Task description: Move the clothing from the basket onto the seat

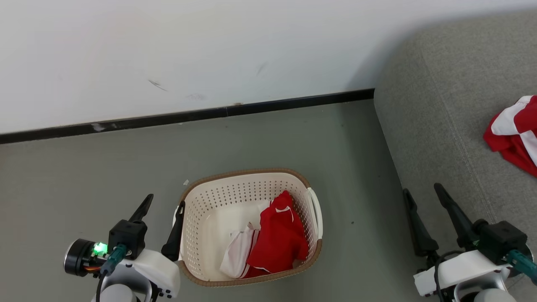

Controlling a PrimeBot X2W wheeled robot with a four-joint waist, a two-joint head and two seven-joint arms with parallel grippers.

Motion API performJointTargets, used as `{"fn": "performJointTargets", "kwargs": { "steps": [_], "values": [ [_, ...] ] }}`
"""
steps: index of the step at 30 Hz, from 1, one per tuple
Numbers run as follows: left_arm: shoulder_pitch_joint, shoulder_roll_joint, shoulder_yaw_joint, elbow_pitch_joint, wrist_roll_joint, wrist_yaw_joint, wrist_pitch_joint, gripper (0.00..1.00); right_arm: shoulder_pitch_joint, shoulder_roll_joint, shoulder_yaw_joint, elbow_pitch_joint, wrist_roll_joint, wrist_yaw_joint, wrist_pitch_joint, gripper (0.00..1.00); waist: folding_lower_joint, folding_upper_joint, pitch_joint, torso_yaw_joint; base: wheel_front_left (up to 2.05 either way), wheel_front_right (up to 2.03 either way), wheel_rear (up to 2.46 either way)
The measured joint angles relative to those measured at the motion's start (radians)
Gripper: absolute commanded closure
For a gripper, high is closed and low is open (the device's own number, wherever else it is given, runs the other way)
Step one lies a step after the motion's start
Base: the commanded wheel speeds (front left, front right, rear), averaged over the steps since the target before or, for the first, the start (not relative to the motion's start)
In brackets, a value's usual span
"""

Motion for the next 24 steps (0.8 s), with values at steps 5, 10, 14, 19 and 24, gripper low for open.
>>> {"fn": "performJointTargets", "kwargs": {
  "steps": [5,10,14,19,24],
  "values": [
    [-0.056,-0.008,-0.006,0.053,0.004,-0.007,0.009,0.0,-0.028,0.0,-0.017,-0.021,0.0,0.0,0.0,0.0,0.0,0.0,0.053,-0.011,0.0,0.0,0.0],
    [-0.109,-0.013,-0.018,0.09,0.01,-0.016,0.012,0.0,-0.057,0.0,-0.016,-0.039,0.003,0.0,0.0,0.0,0.0,0.0,0.112,-0.022,0.0,0.0,0.0],
    [-0.147,-0.026,-0.029,0.115,0.015,-0.018,0.012,0.0,-0.09,0.0,-0.018,-0.049,0.006,0.0,-0.001,0.0,0.0,0.0,0.16,-0.033,0.0,0.0,0.0],
    [-0.191,-0.036,-0.057,0.144,0.033,-0.036,0.012,0.0,-0.128,0.0,-0.02,-0.057,0.014,0.0,-0.002,0.0,0.0,-0.0001,0.218,-0.048,0.0,0.0,0.0],
    [-0.233,-0.046,-0.085,0.172,0.06,-0.052,0.011,0.0,-0.163,0.0,-0.019,-0.062,0.016,0.0,-0.003,0.0,0.0,0.0,0.272,-0.064,0.0,0.0,0.0]
  ]
}}
